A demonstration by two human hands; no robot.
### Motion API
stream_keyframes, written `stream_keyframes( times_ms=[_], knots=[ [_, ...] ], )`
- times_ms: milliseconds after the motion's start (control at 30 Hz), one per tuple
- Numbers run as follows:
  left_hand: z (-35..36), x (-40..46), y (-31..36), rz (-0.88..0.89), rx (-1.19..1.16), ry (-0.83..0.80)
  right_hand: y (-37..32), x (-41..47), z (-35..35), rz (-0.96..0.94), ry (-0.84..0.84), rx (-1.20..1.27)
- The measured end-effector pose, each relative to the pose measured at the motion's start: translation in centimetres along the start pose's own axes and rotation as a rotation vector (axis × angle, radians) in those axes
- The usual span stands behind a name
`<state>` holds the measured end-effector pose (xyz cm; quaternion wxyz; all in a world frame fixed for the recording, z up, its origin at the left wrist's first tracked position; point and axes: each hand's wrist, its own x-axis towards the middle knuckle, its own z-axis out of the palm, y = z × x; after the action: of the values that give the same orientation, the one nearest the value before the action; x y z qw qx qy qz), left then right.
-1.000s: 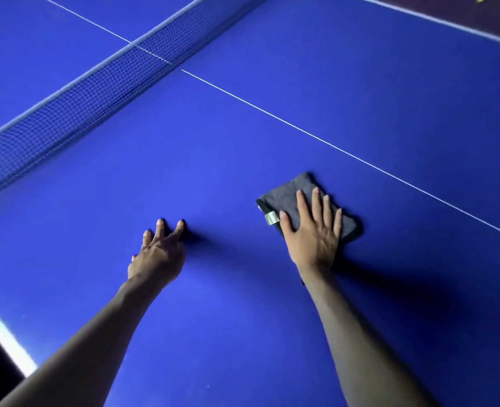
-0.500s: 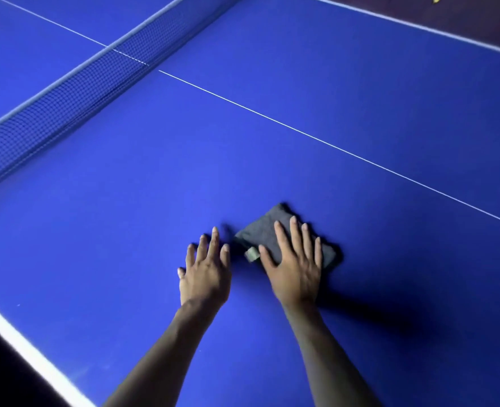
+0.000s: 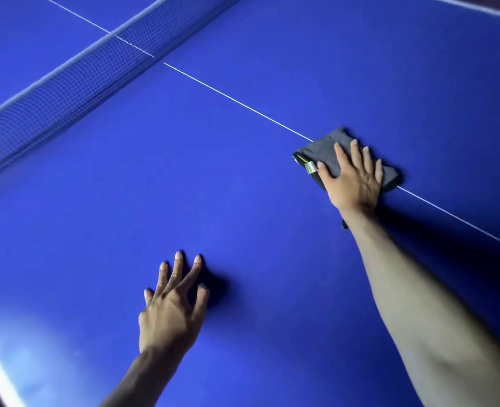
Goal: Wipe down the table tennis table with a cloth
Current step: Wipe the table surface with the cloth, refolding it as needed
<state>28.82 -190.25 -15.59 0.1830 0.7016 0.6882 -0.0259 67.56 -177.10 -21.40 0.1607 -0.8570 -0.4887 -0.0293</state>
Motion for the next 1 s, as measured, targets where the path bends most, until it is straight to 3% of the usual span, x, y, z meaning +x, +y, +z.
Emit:
stream_keyframes(
  times_ms=[200,533,667,867,1000],
  knots=[
    [-0.5,-0.1,0.0,-0.009,0.016,-0.016,-0.7,-5.2,-0.3,0.019,0.052,0.007],
    [-3.1,1.9,0.4,0.082,0.079,-0.272,-5.4,-33.8,-6.5,0.089,0.053,-0.006],
    [-2.1,-1.5,3.4,0.171,0.091,-0.251,-6.5,-41.4,-7.9,0.073,0.012,-0.019],
    [2.0,-5.7,7.0,0.194,-0.046,-0.300,-4.0,-36.5,-7.1,0.069,0.058,-0.009],
    [4.0,-7.0,7.7,0.142,-0.076,-0.213,0.8,-28.2,-6.1,0.037,0.130,-0.008]
  ],
)
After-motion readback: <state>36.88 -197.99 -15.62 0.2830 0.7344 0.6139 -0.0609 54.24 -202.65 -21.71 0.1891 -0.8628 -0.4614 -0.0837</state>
